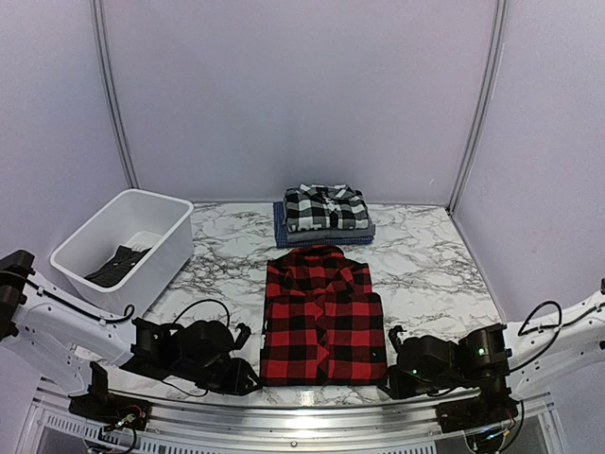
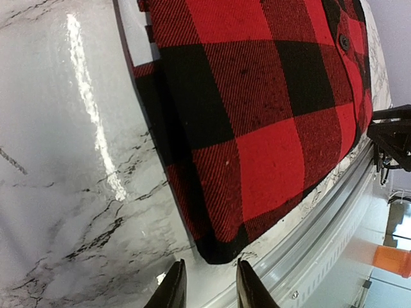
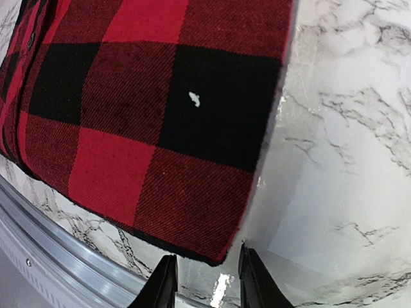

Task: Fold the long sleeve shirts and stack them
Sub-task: Pick up the 2/3-rectangle-folded shirt from the center of the board.

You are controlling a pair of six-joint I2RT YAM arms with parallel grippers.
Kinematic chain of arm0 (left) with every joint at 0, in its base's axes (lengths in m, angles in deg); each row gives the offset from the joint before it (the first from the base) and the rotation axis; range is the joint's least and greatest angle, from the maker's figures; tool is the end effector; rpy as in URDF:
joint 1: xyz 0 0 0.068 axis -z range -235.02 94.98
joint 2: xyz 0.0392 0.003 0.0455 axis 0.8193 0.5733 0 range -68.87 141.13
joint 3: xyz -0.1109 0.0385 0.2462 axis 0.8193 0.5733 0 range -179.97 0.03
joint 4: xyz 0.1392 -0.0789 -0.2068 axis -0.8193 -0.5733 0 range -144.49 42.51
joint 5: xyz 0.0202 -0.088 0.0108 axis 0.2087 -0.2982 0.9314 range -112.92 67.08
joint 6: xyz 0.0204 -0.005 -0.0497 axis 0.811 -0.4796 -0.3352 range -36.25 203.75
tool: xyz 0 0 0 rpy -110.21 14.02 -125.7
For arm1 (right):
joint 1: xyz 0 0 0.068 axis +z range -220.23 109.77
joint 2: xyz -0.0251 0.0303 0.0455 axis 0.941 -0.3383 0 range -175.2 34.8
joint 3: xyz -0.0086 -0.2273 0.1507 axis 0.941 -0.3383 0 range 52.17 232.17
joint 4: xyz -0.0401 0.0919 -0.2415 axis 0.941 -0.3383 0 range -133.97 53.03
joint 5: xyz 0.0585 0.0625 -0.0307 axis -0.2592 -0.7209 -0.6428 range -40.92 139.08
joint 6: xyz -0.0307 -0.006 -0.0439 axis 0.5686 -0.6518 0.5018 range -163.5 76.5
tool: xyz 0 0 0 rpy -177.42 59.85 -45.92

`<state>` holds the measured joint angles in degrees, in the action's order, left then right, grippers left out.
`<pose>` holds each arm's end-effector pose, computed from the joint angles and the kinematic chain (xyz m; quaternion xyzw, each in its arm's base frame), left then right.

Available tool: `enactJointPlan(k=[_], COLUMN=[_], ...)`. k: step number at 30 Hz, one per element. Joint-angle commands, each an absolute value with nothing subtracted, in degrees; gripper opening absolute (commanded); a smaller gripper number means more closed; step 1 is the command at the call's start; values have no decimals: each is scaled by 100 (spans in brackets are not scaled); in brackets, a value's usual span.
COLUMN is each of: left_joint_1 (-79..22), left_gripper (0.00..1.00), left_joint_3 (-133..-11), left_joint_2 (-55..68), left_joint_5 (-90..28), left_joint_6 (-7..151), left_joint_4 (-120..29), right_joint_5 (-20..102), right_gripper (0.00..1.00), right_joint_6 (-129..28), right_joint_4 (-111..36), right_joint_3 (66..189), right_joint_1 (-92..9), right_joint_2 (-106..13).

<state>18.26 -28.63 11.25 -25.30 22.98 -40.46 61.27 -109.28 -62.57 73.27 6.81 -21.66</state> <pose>0.0712 -0.2424 0.1426 0.1084 0.9154 -0.3640 0.1335 0.0436 0.1557 0.1456 -0.0679 0.9606 0.2035 0.1769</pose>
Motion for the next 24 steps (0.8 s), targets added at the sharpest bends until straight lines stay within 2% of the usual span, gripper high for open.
enactJointPlan(k=[1,9,19,22,24], left_joint_1=[1935,2036,2170,2179,2184], left_gripper=[29,29,28,25,20], left_joint_3=[-3131,-3222,-3463,-3467,-3462], left_joint_2=[1293,1357,1695,1699,1695], left_joint_5=[-2093,-1929,-1987,-1977,-1974], left_joint_6=[2464,2570,2729,2711,2715], left_joint_4=[-4329,-4430,-4483,-4495,-4503], right_joint_5=[6495,6497,6551,6560,6547], right_gripper=[28,19,18,17,14], right_joint_6=[-10576,-10374,-10489,-10456,-10422], right_joint_4=[-6398,-6299,-6377,-6350,-6316], right_joint_3=[7722,7916,7857,7875,7899], right_joint_1=[740,858,1039,1046,1042], right_joint_2=[-2530,-2962,-2989,-3033,-3089])
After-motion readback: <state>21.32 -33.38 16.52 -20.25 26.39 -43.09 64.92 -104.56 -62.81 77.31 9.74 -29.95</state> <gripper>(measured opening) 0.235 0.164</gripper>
